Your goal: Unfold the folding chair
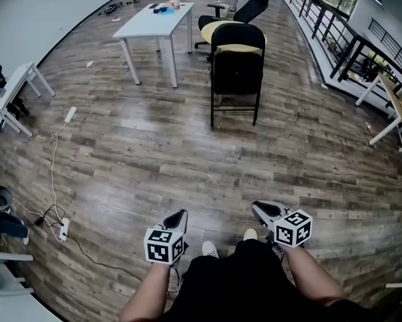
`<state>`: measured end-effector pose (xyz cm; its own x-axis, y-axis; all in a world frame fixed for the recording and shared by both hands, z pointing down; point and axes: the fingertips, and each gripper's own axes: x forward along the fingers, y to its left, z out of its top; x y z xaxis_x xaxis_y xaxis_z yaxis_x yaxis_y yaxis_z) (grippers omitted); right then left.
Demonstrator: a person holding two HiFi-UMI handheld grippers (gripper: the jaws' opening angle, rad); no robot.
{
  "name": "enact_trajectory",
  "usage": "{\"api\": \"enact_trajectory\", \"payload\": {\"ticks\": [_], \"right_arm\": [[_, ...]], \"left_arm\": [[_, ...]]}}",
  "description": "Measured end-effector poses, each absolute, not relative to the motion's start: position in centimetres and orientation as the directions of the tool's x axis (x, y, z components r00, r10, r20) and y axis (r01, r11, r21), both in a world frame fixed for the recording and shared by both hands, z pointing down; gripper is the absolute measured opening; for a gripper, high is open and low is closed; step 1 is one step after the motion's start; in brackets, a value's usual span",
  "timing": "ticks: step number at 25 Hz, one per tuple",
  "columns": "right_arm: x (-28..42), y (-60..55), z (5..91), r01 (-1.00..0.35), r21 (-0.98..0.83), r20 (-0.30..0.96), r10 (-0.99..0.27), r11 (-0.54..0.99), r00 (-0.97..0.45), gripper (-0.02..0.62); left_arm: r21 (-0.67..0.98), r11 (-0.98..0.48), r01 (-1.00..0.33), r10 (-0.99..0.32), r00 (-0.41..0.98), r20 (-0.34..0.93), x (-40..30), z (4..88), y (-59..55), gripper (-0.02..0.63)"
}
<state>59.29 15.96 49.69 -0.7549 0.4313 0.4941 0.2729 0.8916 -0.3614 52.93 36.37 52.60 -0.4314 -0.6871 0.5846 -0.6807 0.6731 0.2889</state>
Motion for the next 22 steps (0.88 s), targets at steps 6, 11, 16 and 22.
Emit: {"api": "enact_trajectory", "payload": {"ticks": [6, 11, 16, 22], "right_arm": [[57.0, 19.0, 49.1, 0.327, -0.367, 0.48, 0.478, 0.871, -0.736, 0.032], [55.8, 21.0, 49.7, 0.398, -0.364, 0.487, 0.536, 0.842, -0.69, 0.032], [52.1, 22.9, 49.7, 0.456, -0.366, 0.466, 0.584, 0.811, -0.665, 0.032], [47.5, 24.0, 50.6, 0.473, -0.377, 0.455, 0.604, 0.796, -0.654, 0.032]], "left_arm": [[0.293, 0.691, -0.661, -0.67, -0.434, 0.603, 52.4, 52.0, 38.8, 0.008], [0.283, 0.71, -0.644, -0.661, -0.472, 0.583, 51.9, 51.2, 39.7, 0.008], [0.262, 0.741, -0.618, -0.632, -0.51, 0.583, 51.0, 51.3, 41.2, 0.008], [0.26, 0.77, -0.583, -0.604, -0.535, 0.591, 47.8, 51.7, 43.3, 0.008]]}}
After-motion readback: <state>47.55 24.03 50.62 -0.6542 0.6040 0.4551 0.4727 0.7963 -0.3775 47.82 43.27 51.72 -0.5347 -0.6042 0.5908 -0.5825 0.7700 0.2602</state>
